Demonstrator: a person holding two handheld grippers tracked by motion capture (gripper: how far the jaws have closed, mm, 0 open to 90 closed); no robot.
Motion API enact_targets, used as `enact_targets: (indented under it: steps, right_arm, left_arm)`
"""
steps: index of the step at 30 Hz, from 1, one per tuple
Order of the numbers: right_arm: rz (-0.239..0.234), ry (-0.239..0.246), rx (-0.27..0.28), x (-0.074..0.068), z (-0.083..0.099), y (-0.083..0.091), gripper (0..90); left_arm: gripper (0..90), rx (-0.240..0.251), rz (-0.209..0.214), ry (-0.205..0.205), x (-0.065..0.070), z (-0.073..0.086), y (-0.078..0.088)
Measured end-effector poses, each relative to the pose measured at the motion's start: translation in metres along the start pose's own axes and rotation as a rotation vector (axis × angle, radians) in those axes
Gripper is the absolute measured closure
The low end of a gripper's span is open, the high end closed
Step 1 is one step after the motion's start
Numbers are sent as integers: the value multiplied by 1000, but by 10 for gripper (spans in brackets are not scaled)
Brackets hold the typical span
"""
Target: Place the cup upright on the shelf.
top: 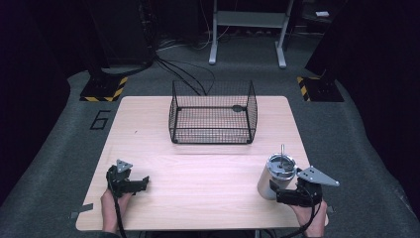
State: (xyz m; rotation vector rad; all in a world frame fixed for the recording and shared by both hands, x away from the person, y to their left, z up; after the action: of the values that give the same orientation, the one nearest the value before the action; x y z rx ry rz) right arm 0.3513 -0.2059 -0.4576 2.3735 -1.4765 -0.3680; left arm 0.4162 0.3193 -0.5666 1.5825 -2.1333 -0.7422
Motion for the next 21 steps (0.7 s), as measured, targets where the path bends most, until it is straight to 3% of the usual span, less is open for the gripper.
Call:
enact_targets:
  steps: [21]
  right_arm:
    - [9,-21,26,0,-8,-17,0]
  left_arm:
    - [5,1,2,2,0,0,0]
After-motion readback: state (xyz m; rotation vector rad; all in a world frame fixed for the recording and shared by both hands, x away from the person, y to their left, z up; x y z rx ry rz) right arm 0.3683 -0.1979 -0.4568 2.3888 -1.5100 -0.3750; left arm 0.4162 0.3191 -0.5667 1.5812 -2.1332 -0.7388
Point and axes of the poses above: each handheld gripper's, and its own axes: y roughly backward along the jaws, z roughly out of its underside, x roughly to its right, the point moved 5 cm from there along -y, roughly forward along the jaws, and after that the axes turned 5 degrees about x, right-handed, at the moved point
